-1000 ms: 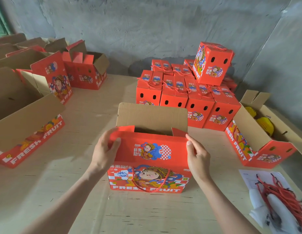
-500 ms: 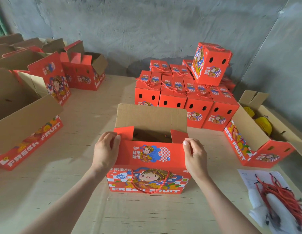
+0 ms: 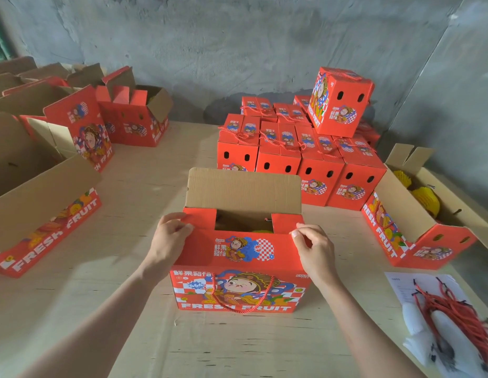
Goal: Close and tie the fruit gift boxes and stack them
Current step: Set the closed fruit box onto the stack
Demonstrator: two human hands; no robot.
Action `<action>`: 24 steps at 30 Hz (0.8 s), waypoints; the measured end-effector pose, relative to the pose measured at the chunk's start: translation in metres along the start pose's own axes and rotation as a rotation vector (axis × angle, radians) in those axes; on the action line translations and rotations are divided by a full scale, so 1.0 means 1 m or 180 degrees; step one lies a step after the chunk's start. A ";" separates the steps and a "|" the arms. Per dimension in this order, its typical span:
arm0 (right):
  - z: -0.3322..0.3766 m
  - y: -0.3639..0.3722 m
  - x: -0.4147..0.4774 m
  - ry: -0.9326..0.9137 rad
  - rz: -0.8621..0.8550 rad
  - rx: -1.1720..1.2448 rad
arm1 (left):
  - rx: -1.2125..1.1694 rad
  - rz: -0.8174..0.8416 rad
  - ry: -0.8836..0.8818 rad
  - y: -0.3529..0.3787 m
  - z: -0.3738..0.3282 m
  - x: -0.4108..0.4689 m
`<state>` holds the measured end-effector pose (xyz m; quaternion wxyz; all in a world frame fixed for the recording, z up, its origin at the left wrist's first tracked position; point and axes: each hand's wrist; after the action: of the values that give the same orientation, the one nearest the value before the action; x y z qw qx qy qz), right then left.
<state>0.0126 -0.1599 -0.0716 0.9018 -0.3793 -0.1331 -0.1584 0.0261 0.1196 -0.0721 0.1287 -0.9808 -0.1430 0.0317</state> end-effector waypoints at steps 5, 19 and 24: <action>0.001 0.000 0.006 -0.0132 0.0207 -0.0313 | -0.0255 -0.0028 -0.0089 0.000 -0.001 -0.002; 0.002 0.005 -0.001 -0.0836 0.1651 -0.1886 | 0.2163 0.0110 0.0751 0.004 0.003 -0.003; 0.005 0.006 0.005 -0.0721 0.1934 -0.2006 | 0.3098 0.0526 0.1011 0.017 -0.011 0.005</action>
<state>0.0191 -0.1533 -0.0709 0.7277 -0.6722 -0.0588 0.1232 0.0367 0.1027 -0.0658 0.5872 -0.8081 -0.0125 -0.0446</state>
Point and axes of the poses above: each hand's wrist, its own x-axis towards the middle knuckle, its own y-axis out of the palm, z = x × y, and after that the axes turned 2 degrees about -x, right-handed
